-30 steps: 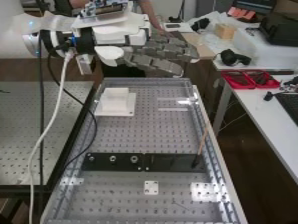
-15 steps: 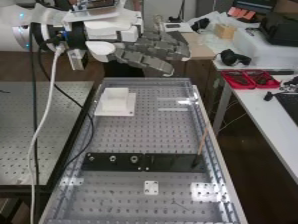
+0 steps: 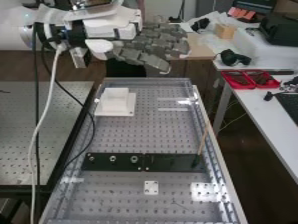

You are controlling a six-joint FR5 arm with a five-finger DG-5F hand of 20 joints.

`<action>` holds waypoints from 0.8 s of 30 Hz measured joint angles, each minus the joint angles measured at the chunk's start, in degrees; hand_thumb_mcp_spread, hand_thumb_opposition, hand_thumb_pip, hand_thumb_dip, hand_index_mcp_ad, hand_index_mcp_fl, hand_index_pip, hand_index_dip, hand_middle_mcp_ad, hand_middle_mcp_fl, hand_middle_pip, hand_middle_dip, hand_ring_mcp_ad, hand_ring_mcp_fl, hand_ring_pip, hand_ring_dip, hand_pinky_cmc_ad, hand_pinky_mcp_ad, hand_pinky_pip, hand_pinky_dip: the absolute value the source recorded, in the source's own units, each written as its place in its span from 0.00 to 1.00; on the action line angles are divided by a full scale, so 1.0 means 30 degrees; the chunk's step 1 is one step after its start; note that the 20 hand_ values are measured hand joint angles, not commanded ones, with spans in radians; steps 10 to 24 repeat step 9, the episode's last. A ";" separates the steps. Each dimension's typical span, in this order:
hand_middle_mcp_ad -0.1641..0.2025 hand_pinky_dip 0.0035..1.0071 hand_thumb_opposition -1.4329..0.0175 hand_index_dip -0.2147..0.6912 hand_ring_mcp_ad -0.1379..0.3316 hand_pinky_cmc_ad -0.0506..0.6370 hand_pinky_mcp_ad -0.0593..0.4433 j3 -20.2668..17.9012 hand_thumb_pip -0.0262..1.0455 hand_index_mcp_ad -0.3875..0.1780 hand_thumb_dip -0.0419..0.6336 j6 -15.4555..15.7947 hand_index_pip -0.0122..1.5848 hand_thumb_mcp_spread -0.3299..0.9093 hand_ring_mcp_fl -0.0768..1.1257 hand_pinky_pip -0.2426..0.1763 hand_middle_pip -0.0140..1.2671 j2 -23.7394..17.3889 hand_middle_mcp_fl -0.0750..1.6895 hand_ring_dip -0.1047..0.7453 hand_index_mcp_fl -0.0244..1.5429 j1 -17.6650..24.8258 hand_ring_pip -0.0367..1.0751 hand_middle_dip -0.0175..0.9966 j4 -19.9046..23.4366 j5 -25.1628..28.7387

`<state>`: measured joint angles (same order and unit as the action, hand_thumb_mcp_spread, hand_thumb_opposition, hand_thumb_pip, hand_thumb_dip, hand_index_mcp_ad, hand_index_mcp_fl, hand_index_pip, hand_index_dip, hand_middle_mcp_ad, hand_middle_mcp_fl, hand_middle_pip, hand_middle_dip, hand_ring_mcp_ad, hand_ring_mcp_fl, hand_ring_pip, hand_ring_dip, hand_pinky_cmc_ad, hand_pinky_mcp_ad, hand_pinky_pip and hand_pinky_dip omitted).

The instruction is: Grab the paper clip and place it in the clear container

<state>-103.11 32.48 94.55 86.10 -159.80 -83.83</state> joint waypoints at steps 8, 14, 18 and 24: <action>0.51 0.25 0.48 0.57 0.58 0.55 0.61 0.0368 0.32 0.41 0.34 0.0221 0.07 0.62 0.08 0.47 0.12 0.0144 0.13 0.19 0.12 -0.0068 0.13 0.20 -0.0287 -0.0865; 0.51 0.25 0.48 0.57 0.58 0.55 0.61 0.0461 0.32 0.41 0.34 0.0248 0.07 0.62 0.08 0.47 0.12 0.0195 0.13 0.19 0.12 -0.0090 0.13 0.20 -0.0388 -0.1051; 0.51 0.25 0.48 0.57 0.58 0.55 0.61 0.0461 0.32 0.41 0.34 0.0248 0.07 0.62 0.08 0.47 0.12 0.0195 0.13 0.19 0.12 -0.0090 0.13 0.20 -0.0388 -0.1051; 0.51 0.25 0.48 0.57 0.58 0.55 0.61 0.0461 0.32 0.41 0.34 0.0248 0.07 0.62 0.08 0.47 0.12 0.0195 0.13 0.19 0.12 -0.0090 0.13 0.20 -0.0388 -0.1051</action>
